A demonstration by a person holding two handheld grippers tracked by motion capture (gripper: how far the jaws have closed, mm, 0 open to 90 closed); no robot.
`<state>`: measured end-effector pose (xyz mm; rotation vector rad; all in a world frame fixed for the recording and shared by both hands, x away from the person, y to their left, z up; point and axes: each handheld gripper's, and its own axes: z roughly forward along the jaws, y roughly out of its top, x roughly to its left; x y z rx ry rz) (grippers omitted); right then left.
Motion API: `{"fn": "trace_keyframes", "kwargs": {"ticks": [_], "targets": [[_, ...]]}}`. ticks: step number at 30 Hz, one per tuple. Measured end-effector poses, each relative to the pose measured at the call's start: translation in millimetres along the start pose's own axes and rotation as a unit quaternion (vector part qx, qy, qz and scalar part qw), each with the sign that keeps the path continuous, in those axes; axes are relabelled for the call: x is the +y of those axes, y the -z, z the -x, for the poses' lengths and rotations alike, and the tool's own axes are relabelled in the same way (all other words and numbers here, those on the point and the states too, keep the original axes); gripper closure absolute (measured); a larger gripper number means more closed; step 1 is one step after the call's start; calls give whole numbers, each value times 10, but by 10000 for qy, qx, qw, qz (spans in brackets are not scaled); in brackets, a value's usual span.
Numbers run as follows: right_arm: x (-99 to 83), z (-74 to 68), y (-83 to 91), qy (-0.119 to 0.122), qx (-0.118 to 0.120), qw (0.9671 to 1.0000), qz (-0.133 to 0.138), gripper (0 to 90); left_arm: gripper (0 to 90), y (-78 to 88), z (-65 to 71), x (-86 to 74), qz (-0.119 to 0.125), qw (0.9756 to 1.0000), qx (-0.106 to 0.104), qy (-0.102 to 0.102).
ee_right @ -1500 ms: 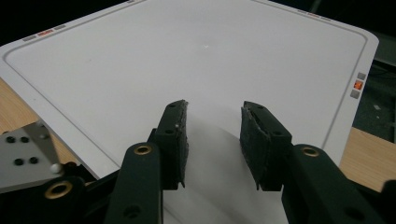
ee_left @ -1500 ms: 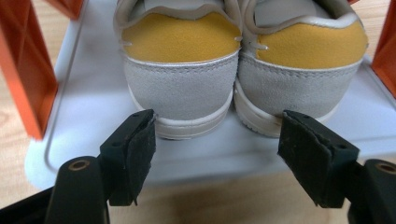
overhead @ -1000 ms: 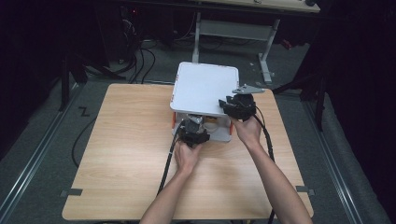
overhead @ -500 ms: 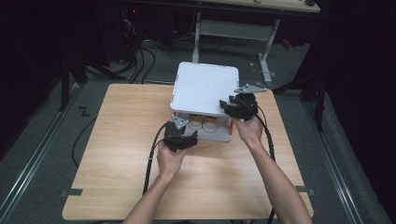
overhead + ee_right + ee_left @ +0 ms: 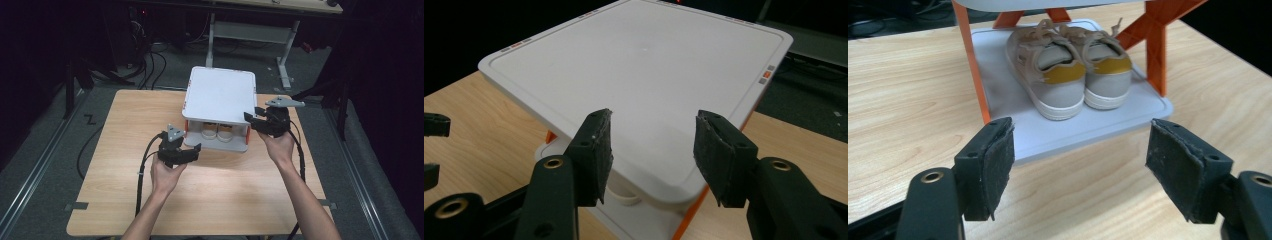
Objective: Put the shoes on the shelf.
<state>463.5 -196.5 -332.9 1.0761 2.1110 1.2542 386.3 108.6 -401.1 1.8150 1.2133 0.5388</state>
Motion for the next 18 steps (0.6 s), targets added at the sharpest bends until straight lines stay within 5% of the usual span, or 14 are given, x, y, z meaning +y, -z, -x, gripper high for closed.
{"fn": "trace_keyframes", "kwargs": {"ticks": [7,18], "targets": [[-134,17,295,-110,73,9996,259,479,250,238,-89,14,363,9991,-194,106],[-406,11,563,-46,21,9985,554,421,231,471,-243,-95,463,9987,-146,175]]}}
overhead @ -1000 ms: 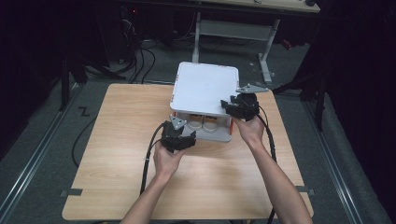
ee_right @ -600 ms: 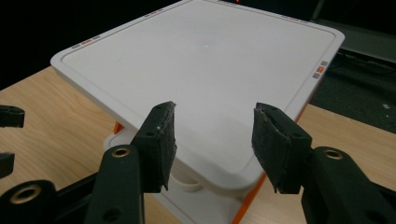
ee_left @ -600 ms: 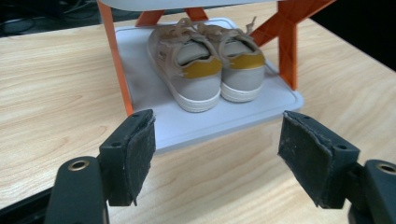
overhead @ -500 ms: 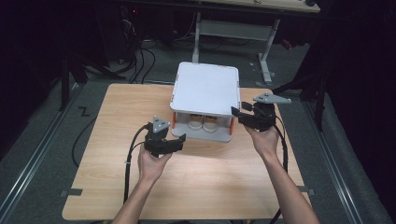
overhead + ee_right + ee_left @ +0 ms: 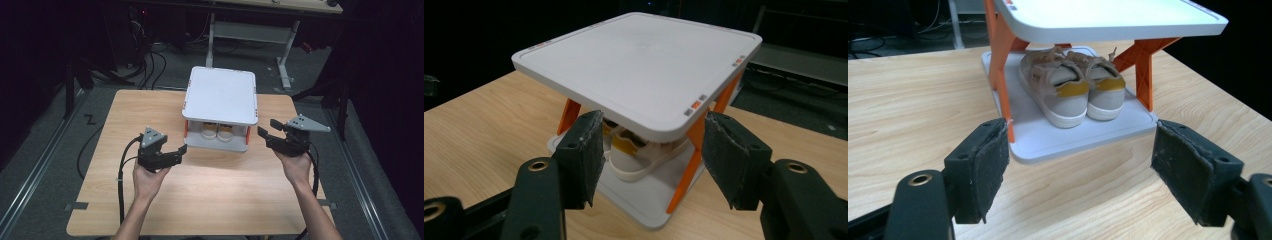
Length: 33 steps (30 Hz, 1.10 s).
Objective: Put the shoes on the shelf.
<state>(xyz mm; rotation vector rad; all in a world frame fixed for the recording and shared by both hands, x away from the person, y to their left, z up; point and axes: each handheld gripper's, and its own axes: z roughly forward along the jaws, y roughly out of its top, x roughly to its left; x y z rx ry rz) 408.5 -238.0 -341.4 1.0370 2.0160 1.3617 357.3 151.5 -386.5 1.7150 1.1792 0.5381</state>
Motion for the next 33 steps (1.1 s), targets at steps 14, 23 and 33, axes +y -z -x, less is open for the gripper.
{"fn": "trace_keyframes", "kwargs": {"ticks": [14,23,33], "targets": [[-381,106,307,-409,26,9991,-52,417,228,171,-114,-165,-52,9998,5,185],[-654,195,403,-756,35,9970,-171,414,200,189,-191,-352,-118,9995,-48,285],[-959,208,343,-825,-206,9952,-477,417,193,130,-242,-574,-193,9995,112,226]]}}
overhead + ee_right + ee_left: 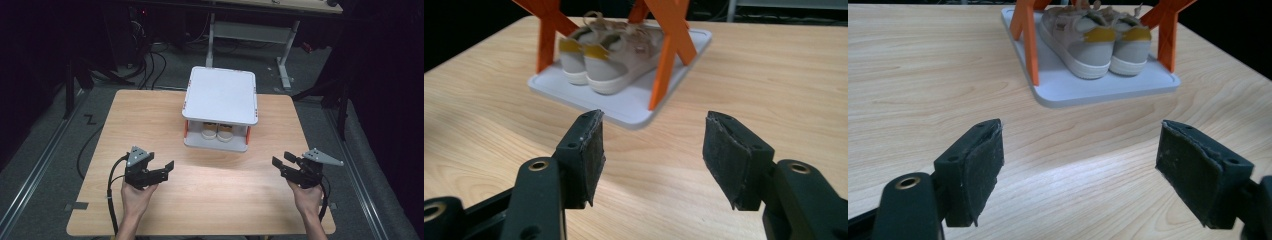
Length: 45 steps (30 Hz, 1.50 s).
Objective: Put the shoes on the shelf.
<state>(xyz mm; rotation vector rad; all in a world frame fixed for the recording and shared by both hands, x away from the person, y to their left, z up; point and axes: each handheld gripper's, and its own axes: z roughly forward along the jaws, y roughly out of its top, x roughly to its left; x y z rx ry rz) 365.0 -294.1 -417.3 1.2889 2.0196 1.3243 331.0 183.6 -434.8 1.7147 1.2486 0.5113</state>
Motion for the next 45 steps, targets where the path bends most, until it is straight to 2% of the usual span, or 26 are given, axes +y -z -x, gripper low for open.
{"fn": "trace_keyframes", "kwargs": {"ticks": [3,6,10,13,16,20,22,28,31,35,45], "targets": [[-77,41,-33,-87,-81,9999,-69,426,197,-45,-43,-54,-89,10000,35,26],[-154,86,-93,-199,-86,9994,-280,438,199,-93,-80,-106,-188,9997,97,96],[-229,108,-175,-144,-167,9987,-467,437,206,-150,-108,-175,-258,9994,176,149],[-276,127,-234,-114,-286,9982,-507,435,209,-189,-142,-207,-364,9989,268,141],[-318,145,-291,-56,-382,9976,-578,433,214,-224,-165,-226,-370,9985,384,158],[-372,189,-368,-3,-480,9966,-675,430,221,-266,-193,-254,-409,9977,525,116],[-395,209,-407,-50,-493,9962,-720,430,223,-298,-206,-273,-489,9969,608,100],[-438,240,-505,64,-638,9938,-903,422,226,-403,-245,-342,-621,9951,770,55],[-461,262,-545,39,-683,9931,-948,418,226,-441,-272,-359,-689,9938,874,25],[-478,275,-594,91,-769,9919,-1009,415,229,-476,-291,-365,-668,9930,969,39],[-537,316,-682,154,-916,9889,-1156,399,229,-579,-312,-404,-844,9898,1147,-90]]}}
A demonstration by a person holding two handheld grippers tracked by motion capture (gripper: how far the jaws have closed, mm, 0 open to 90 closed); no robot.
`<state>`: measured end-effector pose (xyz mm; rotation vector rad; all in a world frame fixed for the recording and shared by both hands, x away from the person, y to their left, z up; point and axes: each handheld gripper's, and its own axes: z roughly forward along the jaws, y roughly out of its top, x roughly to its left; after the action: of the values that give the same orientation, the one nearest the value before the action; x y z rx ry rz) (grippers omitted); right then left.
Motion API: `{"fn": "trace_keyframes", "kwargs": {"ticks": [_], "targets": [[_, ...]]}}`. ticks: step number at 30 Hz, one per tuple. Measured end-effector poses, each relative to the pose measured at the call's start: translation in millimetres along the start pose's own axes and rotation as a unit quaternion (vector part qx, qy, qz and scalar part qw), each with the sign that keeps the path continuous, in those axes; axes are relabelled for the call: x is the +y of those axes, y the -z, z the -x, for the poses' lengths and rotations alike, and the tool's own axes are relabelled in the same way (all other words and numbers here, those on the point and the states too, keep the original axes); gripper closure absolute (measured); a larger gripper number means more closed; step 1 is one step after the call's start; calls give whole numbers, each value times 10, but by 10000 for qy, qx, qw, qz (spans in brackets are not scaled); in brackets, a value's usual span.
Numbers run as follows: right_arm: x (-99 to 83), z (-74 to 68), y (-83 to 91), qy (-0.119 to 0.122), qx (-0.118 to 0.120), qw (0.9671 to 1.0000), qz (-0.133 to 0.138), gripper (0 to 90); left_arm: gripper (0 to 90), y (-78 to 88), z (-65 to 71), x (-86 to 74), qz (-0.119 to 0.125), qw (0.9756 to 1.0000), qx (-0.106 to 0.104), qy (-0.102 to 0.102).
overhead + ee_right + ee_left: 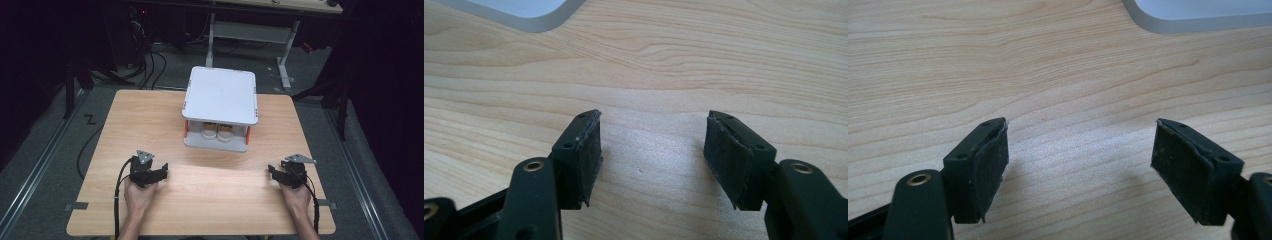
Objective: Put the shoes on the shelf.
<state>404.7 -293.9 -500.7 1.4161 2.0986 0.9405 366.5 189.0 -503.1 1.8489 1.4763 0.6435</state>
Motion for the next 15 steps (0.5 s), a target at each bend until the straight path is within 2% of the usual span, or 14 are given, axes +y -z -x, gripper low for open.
{"fn": "trace_keyframes", "kwargs": {"ticks": [3,8,10,15], "targets": [[2,-1,-3,4,-27,10000,2,397,228,-22,11,-9,-40,10000,62,-46],[5,-34,-12,169,-112,9998,-37,374,229,-34,16,-5,-115,9999,104,-67],[5,-26,-13,139,-110,9998,-49,364,226,-48,34,0,-184,9996,131,-140],[5,-29,-13,140,-118,9998,-55,359,228,-39,38,-9,-182,9997,100,-155]]}}
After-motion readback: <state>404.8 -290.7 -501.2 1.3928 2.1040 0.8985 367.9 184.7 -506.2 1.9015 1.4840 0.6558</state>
